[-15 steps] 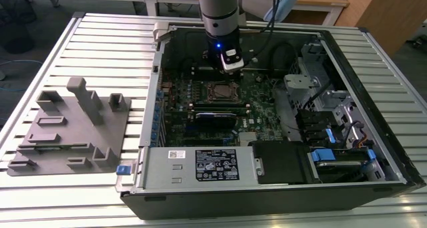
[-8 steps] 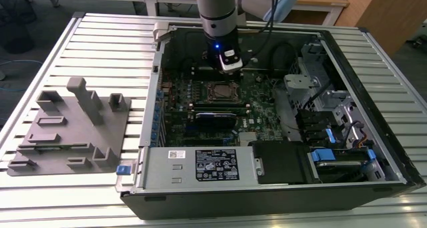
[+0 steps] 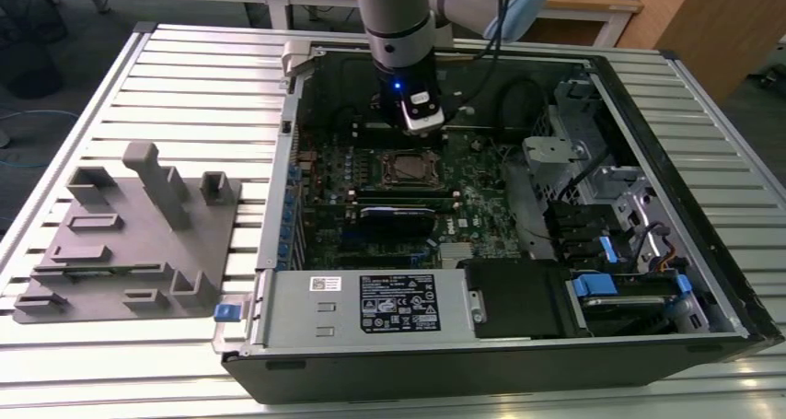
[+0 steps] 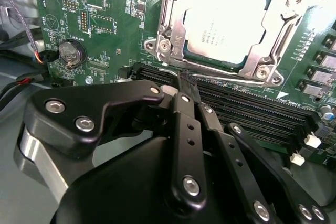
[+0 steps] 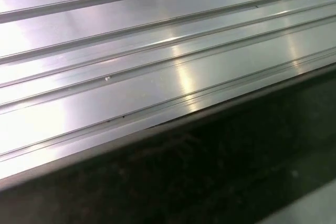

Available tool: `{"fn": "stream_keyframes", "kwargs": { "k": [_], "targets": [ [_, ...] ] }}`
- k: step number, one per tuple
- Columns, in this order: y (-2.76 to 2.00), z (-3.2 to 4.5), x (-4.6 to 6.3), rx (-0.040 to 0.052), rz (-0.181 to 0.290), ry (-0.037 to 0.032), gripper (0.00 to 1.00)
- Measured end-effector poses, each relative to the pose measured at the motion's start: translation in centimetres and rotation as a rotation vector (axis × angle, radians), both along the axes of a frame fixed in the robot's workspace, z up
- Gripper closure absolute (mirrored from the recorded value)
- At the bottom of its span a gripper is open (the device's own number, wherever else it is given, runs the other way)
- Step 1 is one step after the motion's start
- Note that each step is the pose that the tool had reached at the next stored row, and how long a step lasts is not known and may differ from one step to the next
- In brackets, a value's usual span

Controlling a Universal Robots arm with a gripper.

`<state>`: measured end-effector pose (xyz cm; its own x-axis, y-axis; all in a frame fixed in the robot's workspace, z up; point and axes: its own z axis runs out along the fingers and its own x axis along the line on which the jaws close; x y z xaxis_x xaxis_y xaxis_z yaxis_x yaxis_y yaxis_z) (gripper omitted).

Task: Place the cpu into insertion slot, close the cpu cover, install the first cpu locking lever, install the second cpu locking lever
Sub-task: 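Install the first cpu locking lever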

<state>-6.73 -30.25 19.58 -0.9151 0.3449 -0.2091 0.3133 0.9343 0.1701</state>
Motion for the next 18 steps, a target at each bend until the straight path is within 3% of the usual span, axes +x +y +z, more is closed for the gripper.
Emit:
{"fn": "stream_keyframes", "kwargs": {
  "k": [10,18],
  "targets": [
    [-0.75,-0.04,0.0,0.0,0.0,-0.0046,0.9],
    [-0.96,-0.3,-0.01,0.0003,0.0,-0.0136,0.9]
  ]
}}
